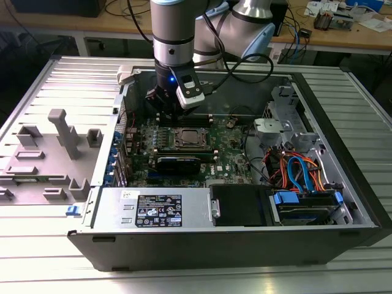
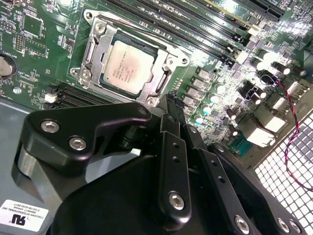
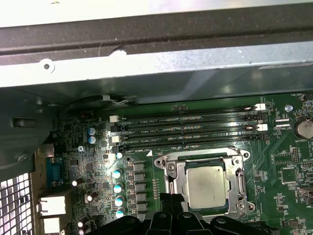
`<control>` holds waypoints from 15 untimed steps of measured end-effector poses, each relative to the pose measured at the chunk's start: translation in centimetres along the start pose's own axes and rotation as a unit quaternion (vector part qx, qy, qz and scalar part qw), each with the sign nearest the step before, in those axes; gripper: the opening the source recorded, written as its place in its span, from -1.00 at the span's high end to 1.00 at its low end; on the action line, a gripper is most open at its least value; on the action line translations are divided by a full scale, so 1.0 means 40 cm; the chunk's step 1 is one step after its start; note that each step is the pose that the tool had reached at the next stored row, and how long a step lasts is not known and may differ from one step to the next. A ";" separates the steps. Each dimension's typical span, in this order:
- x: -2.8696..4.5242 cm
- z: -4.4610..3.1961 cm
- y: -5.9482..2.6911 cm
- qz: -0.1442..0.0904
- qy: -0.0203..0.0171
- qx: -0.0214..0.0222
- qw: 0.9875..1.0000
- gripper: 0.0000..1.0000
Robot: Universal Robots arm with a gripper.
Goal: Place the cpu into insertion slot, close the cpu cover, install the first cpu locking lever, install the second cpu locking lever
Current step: 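Install the first cpu locking lever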
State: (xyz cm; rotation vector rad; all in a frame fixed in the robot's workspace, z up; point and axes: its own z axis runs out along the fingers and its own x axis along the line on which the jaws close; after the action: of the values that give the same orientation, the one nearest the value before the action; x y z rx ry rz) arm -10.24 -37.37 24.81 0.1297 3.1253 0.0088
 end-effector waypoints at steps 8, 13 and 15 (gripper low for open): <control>0.032 0.000 -0.003 -0.002 0.000 0.000 1.000 0.79; 0.046 0.000 0.006 -0.007 0.000 0.000 1.000 0.79; 0.046 0.000 0.010 -0.011 0.000 0.000 1.000 0.79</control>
State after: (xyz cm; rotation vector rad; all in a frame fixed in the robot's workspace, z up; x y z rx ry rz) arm -12.05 -36.83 24.78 0.0957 3.1266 0.0092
